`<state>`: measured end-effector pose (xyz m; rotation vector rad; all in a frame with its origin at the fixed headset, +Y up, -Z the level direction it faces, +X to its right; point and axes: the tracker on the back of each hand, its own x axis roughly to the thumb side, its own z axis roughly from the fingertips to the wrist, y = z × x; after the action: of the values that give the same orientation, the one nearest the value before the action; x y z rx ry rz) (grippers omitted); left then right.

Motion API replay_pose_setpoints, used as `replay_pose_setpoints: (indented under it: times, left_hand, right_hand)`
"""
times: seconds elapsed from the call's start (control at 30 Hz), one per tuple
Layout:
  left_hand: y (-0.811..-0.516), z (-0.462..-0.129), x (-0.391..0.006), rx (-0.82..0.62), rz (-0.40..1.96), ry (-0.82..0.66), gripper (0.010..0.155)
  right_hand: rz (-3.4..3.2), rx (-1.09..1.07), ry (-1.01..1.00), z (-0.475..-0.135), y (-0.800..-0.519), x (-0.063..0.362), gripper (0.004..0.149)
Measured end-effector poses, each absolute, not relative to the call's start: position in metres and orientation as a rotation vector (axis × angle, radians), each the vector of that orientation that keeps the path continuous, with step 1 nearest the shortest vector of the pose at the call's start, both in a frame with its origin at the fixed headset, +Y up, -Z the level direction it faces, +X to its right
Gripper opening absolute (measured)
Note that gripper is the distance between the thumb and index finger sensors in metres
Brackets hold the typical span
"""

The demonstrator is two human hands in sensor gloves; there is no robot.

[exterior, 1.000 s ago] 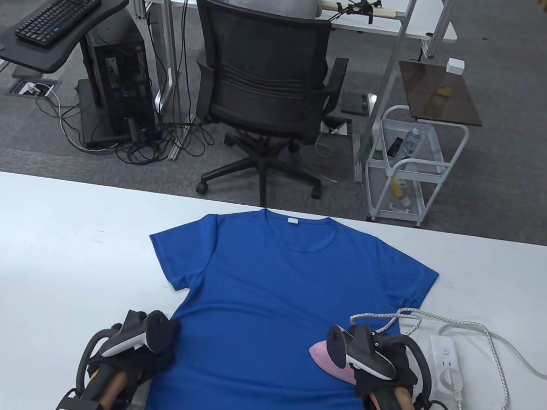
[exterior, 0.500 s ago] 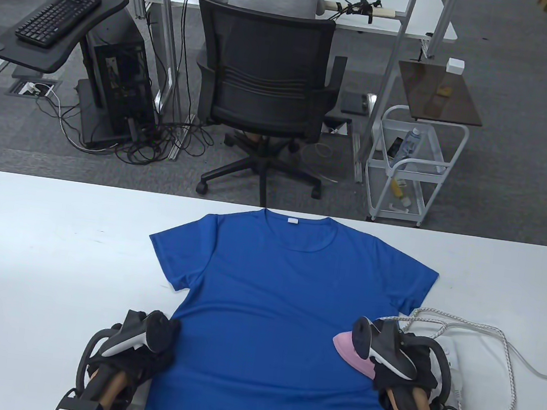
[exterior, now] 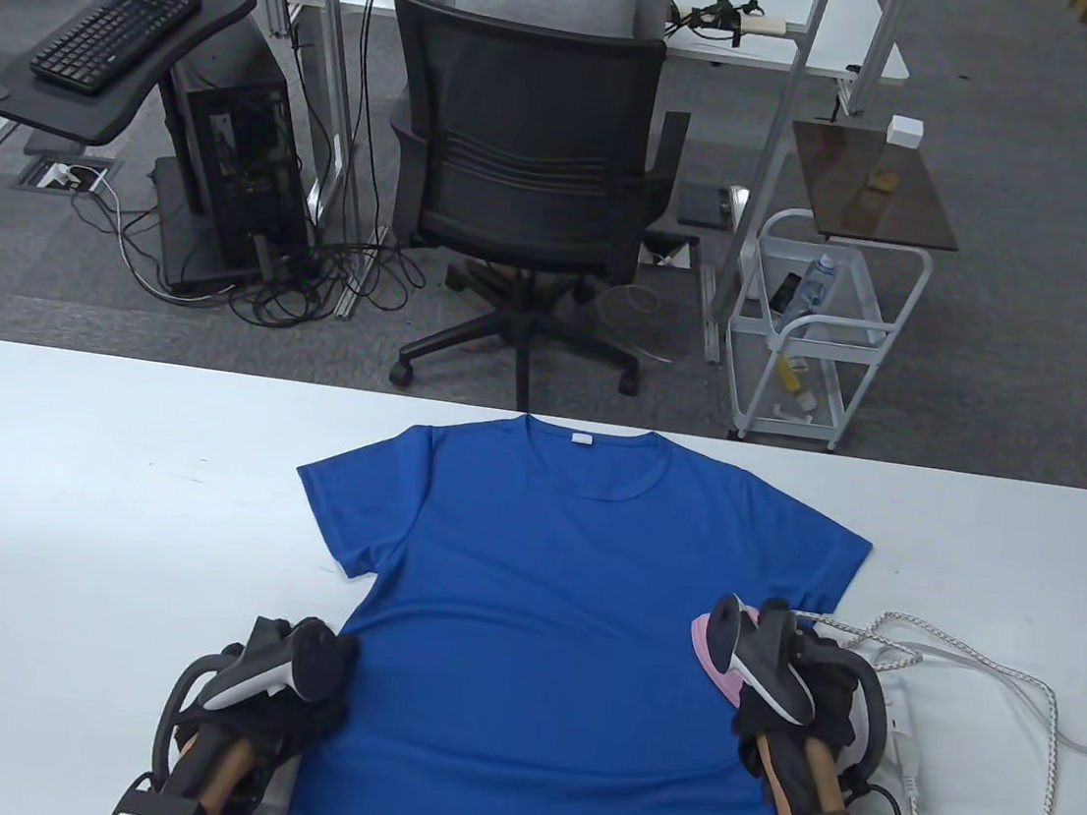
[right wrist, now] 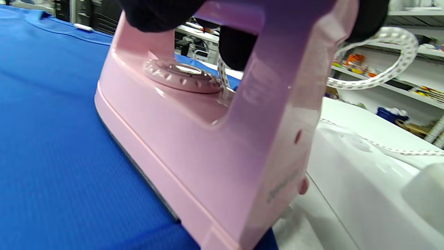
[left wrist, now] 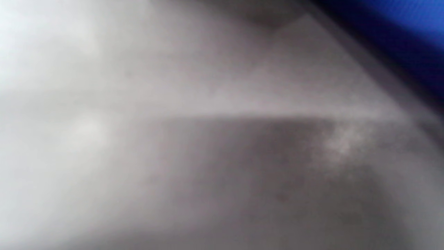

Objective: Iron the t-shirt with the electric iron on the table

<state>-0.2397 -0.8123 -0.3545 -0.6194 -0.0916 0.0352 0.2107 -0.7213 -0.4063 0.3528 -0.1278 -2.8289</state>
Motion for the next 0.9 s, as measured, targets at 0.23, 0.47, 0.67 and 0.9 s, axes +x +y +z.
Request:
replay_pose_setpoints:
  times: [0.23,0.47,0.67,0.9]
  left_hand:
    - [-0.813,-0.354,-0.240,-0.619,0.042,-0.094,0.071]
    - [-0.813,-0.354,-0.240,-0.624,0.052,-0.099,0.071]
    - [-0.814,-0.354,-0.241,-0.623,0.063,-0.105,0.071]
    - [-0.814,-0.354,-0.241,-0.622,0.067,-0.107,0.071]
  right_hand:
    - [-2.805,0.571,-0.154,-0.458,-0.723,0.202,0.070]
    - [-2.901,0.539,-0.214,-0.475,-0.723,0.200,0.070]
    - [-3.009,0.282,-0.309,-0.462,-0.718,0.194,0.066]
    - [-3.057,-0.044,-0.476,-0.442,-0.713,0.185,0.065]
